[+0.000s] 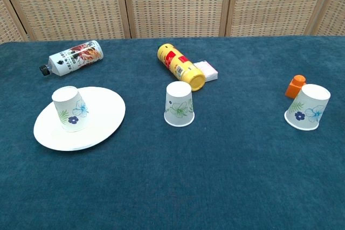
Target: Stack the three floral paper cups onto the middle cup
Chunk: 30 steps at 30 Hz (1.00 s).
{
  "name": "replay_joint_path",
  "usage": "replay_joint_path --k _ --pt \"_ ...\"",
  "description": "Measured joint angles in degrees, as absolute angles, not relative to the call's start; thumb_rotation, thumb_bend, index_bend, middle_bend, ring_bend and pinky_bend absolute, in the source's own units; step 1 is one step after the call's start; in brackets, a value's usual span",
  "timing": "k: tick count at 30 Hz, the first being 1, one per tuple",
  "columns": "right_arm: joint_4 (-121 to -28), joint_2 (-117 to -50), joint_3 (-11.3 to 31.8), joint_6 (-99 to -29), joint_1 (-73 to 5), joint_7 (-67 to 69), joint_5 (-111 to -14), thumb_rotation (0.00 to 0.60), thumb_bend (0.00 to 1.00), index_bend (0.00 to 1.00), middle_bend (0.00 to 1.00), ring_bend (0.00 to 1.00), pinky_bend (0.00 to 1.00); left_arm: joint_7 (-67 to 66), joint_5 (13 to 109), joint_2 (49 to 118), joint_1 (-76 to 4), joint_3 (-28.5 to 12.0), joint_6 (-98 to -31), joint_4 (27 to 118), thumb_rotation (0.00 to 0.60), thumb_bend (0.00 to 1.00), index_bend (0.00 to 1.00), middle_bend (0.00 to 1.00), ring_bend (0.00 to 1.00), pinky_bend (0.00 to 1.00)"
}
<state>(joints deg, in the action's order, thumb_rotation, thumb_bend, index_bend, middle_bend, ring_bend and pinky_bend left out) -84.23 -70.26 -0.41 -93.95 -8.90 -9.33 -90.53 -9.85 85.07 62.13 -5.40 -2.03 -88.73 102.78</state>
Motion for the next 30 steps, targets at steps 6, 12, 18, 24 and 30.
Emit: replay_joint_path --k 6,12,18,24,30 --pt "-84.12 -70.16 0.37 -92.47 -8.93 -7.74 -89.88 0.600 0.00 0.01 0.00 0.00 0.00 -9.42 84.93 62.20 -5.37 -2.36 -88.58 102.70 0.600 0.00 0.00 0.00 0.00 0.00" --pt "-86.30 -68.26 1.72 -85.74 -12.90 -1.16 -89.72 0.600 0.00 0.07 0.06 0.03 0.07 -9.39 85.21 62.22 -5.60 -2.65 -88.27 102.90 0.600 0.00 0.00 0.00 0.00 0.00" --pt "-90.28 -66.29 4.34 -71.79 -20.04 2.29 -85.92 0.600 0.03 0.19 0.24 0.22 0.27 -9.60 84.65 62.22 -6.11 -2.98 -87.11 102.86 0.600 0.00 0.00 0.00 0.00 0.00" --pt "-91.62 -67.82 8.02 -58.80 -27.31 1.48 -74.69 0.600 0.14 0.27 0.32 0.29 0.37 -9.54 83.05 62.33 -6.81 -3.39 -85.13 102.58 0.600 0.00 0.00 0.00 0.00 0.00" --pt "-87.50 -73.99 10.03 -52.78 -32.18 -3.57 -64.97 0.600 0.16 0.27 0.32 0.29 0.37 -10.13 80.94 62.66 -7.95 -4.04 -82.75 102.15 0.600 0.00 0.00 0.00 0.00 0.00"
